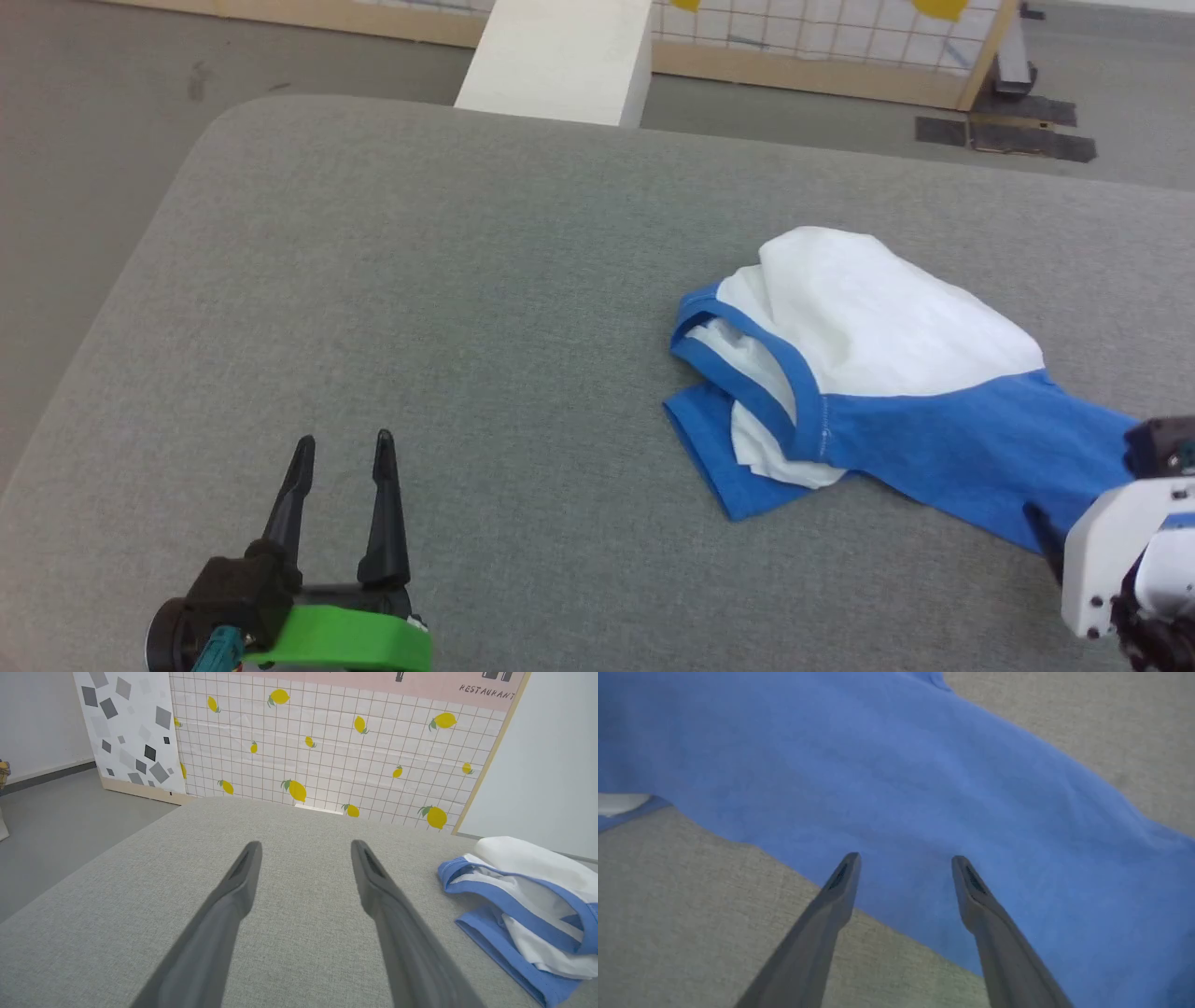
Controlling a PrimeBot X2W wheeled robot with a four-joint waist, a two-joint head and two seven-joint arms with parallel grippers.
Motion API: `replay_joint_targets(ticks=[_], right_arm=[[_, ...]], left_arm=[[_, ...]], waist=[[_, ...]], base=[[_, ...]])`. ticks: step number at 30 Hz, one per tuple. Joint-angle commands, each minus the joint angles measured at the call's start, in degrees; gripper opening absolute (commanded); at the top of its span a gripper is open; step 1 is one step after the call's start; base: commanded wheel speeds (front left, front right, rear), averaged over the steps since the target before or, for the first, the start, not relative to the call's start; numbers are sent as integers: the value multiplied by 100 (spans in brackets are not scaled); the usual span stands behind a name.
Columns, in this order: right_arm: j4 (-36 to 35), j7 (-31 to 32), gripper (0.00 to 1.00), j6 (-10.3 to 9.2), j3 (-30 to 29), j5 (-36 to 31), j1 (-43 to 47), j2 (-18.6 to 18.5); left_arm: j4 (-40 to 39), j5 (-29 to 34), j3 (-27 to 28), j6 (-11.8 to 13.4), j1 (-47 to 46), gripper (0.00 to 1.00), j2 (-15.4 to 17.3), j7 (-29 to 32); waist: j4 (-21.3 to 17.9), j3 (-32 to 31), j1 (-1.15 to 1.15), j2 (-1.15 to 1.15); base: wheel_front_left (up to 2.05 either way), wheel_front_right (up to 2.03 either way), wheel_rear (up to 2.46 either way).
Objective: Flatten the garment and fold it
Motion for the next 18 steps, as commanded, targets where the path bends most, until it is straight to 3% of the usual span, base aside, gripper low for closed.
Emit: replay_joint_targets(ticks=[1,5,6,7,8,18], right_arm=[[100,61,100,-10,34,50,73,1],[464,167,100,-10,51,-70,214,-56],[549,222,95,-10,7,-108,246,-58],[617,263,25,-10,-55,-162,272,-60],[640,260,0,-10,-115,-214,280,-66],[-58,-352,0,-10,-548,-436,-282,-461]], left_arm=[[-9,15,-30,-20,-105,100,23,-17],[-1,27,-65,-20,-111,100,41,-10],[2,26,-68,-18,-104,100,47,-9],[3,26,-72,-15,-92,100,53,-6],[2,25,-75,-12,-80,100,59,-4],[-34,7,-91,16,2,100,136,67]], waist=[[147,106,0,0],[266,129,0,0],[278,121,0,0],[289,108,0,0],[293,94,0,0],[96,-105,0,0]], base=[[0,0,0],[0,0,0],[0,0,0],[0,0,0],[0,0,0],[0,0,0]])
